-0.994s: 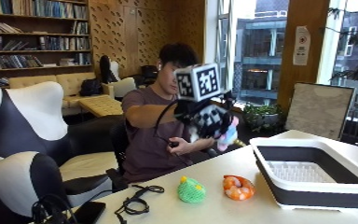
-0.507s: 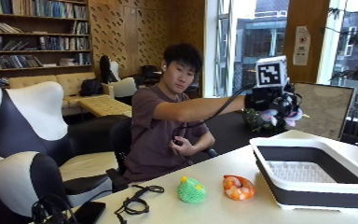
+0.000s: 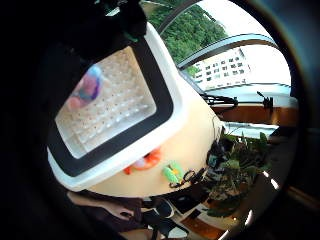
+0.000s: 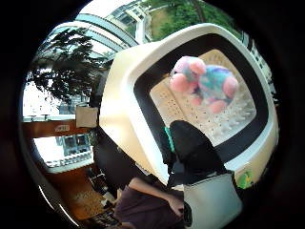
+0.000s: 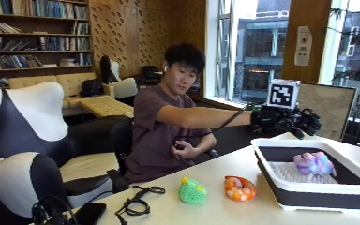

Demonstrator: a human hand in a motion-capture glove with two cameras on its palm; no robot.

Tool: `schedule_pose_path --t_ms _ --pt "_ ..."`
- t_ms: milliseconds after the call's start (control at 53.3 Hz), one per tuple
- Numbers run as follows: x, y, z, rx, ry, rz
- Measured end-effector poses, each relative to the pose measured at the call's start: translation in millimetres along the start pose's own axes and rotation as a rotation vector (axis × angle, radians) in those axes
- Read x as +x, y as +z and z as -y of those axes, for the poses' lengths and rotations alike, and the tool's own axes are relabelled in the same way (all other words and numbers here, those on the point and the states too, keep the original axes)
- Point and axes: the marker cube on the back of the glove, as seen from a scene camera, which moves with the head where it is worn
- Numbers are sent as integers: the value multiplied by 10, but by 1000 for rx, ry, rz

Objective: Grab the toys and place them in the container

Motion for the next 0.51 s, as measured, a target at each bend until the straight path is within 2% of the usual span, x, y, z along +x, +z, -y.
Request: schedule_pose_path --t_ms 94,169,300,507 --pt "238 -227 -221 34 90 61" --pt "445 -343 -435 43 95 76" --pt "961 -490 -965 98 151 0" --pt "1720 -411 -1710 151 218 -43"
